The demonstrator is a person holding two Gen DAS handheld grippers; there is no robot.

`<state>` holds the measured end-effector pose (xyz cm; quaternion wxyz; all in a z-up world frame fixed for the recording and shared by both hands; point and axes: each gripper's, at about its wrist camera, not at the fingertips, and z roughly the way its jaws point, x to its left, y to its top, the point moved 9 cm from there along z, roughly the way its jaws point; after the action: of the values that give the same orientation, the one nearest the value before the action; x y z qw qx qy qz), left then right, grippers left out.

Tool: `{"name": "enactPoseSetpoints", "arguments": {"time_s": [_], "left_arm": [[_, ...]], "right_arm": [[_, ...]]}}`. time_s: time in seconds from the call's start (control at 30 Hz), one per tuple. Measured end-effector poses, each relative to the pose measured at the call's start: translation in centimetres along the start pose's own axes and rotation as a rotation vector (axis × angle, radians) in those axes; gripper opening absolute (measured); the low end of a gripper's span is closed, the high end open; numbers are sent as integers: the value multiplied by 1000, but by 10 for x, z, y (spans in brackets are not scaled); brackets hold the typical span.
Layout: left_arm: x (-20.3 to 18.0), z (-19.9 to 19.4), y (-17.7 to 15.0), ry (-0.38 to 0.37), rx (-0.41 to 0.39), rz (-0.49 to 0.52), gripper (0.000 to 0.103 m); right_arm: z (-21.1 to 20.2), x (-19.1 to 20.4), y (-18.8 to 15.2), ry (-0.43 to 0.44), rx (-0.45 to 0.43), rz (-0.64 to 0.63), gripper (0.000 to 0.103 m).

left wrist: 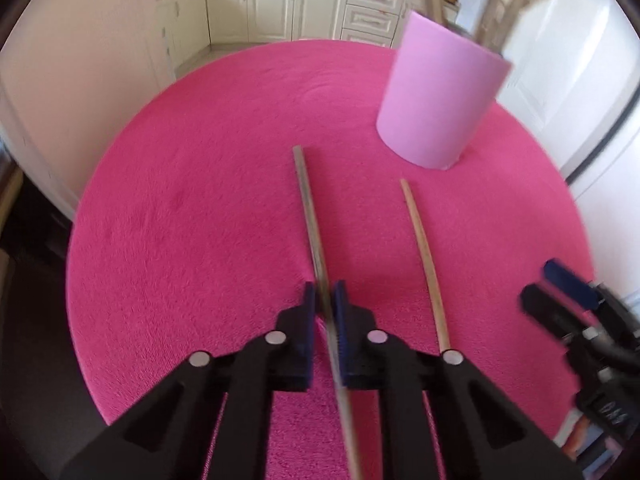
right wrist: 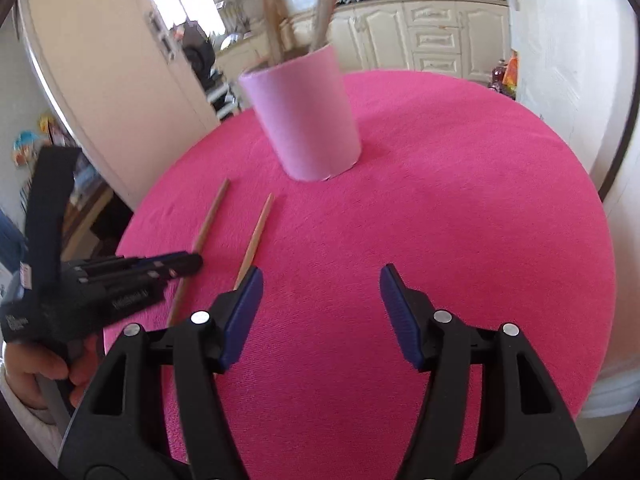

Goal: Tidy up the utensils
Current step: 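Grasp a chopstick with the left gripper while the right gripper grasps the other, then lift both chopsticks over the pink cup and lower them in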

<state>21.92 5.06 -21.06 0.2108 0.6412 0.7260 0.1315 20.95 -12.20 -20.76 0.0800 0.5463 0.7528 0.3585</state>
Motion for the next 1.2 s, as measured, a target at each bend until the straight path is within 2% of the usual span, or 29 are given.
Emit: {"name": "enactPoseSetpoints", "arguments": {"time_s": [0.1, 0.17, 0.23, 0.4, 0.47, 0.53, 0.57, 0.73, 0.97, 1.07, 1.2], "left_arm": [[9, -3, -3, -42, 1, -44, 6], [11, -5, -5, -58, 1, -55, 6], [12, -6, -8, -68, -3, -59, 6], [19, -8, -14, -88, -14, -66, 6], [19, -8, -15, -91, -16, -65, 6], [20, -9, -16, -90, -17, -64, 6], [20, -9, -17, -90, -17, -62, 6], [17, -8, -14, -97, -10, -65, 6], [9, -21, -10, -133, -44, -53, 6], [0, -35, -1, -161, -106, -36, 6], [-18, -59, 16, -190, -241, 14, 6]], "right_arm": [[14, 22, -2, 28, 94, -29, 60], [24, 37, -4, 46, 154, -55, 51], [32, 46, -5, 33, 201, -74, 33], [45, 56, -5, -37, 258, -118, 33], [48, 57, -5, -65, 272, -135, 28], [50, 56, -4, -102, 270, -167, 19], [50, 55, -4, -112, 268, -180, 17], [45, 45, -2, -72, 258, -149, 7], [25, 47, 4, 14, 176, -129, 6], [11, 48, 12, 60, 125, -117, 6], [-13, 46, 27, 131, 35, -93, 6]]}}
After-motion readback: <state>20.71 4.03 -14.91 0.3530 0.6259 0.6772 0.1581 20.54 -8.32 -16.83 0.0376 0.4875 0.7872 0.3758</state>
